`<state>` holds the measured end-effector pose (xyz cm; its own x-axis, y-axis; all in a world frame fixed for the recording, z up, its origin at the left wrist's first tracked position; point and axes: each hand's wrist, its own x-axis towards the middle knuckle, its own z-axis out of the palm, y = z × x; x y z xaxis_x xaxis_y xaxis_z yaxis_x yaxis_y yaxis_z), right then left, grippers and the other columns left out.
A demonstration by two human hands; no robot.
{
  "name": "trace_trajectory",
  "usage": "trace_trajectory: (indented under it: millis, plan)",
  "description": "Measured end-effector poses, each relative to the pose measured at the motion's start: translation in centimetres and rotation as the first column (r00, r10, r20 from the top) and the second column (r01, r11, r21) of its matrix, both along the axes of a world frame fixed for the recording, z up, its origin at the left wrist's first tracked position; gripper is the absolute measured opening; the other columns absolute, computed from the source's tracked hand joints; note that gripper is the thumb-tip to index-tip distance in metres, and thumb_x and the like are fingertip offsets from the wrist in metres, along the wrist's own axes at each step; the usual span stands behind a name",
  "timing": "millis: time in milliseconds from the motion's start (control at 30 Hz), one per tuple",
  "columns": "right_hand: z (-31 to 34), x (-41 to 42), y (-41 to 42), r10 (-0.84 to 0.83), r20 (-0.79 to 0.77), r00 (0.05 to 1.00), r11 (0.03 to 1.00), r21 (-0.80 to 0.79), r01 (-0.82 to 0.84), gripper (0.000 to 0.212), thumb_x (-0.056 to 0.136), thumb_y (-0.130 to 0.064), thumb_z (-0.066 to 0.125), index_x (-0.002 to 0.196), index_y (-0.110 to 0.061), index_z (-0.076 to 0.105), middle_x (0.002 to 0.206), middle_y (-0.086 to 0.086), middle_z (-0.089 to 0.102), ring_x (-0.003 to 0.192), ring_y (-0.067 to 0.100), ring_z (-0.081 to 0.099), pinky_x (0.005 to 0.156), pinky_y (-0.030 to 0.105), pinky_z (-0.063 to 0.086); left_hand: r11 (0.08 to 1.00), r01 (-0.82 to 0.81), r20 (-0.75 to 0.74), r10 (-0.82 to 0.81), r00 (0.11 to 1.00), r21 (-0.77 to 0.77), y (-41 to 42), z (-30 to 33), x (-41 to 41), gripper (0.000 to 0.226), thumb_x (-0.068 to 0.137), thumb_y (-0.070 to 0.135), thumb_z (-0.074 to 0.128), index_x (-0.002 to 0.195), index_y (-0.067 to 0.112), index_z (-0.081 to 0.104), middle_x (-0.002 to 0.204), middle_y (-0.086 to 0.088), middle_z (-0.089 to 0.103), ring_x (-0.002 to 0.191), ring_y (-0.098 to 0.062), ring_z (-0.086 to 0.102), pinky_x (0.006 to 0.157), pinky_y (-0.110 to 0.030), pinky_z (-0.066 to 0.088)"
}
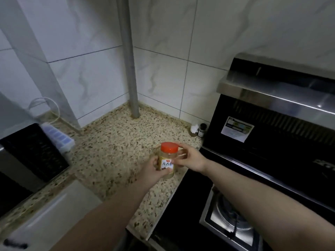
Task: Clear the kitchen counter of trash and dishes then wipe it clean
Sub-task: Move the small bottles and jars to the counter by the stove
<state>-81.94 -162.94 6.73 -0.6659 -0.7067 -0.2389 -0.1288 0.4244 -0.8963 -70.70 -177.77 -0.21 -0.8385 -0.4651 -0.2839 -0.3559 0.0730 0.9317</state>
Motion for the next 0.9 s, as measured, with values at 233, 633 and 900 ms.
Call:
trace_trajectory:
  millis: [233, 633, 900]
  plan:
    - [-4.3, -3.6, -2.2, -0.294, 0.052, 0.954, 0.952, 0.106, 0.287, 0.061, 0.089, -0.013, 0.07, 0.145, -0.016, 0.046, 0.12, 0.015, 0.064, 0.103, 0.023, 0.065, 0.094, 0.043, 0.055, 0.983, 0.184, 0.035, -0.184, 0.982, -0.008, -4.4, -3.0, -8.8, 0.062, 0.059, 0.031, 0.088, 0.11, 0.026, 0.052, 0.109, -0.002, 0.069, 0.1, -0.02, 0.067, 0.09, -0.045, 0.055]
    - [-9.7, -6.5, -7.9, -0.626, 0.415, 0.66, 0.735, 0.032, 0.677, 0.062, 0.088, -0.002, 0.068, 0.141, -0.024, 0.047, 0.125, 0.002, 0.058, 0.114, 0.024, 0.061, 0.101, 0.045, 0.051, 0.945, 0.312, 0.051, -0.308, 0.95, -0.102, -7.8, -9.2, -18.2, 0.055, 0.057, 0.04, 0.087, 0.094, 0.053, 0.049, 0.097, 0.009, 0.072, 0.089, -0.016, 0.071, 0.076, -0.044, 0.059]
    - [-10.8, -10.5, -9.3, -0.643, 0.46, 0.612, 0.706, 0.047, 0.707, 0.062, 0.095, 0.004, 0.052, 0.149, -0.023, 0.039, 0.114, -0.016, 0.057, 0.107, 0.019, 0.062, 0.103, 0.04, 0.05, 0.921, 0.356, 0.069, -0.349, 0.935, -0.161, -9.1, -10.9, -23.7, 0.06, 0.059, 0.04, 0.088, 0.098, 0.052, 0.045, 0.099, 0.01, 0.07, 0.091, -0.014, 0.069, 0.08, -0.046, 0.058]
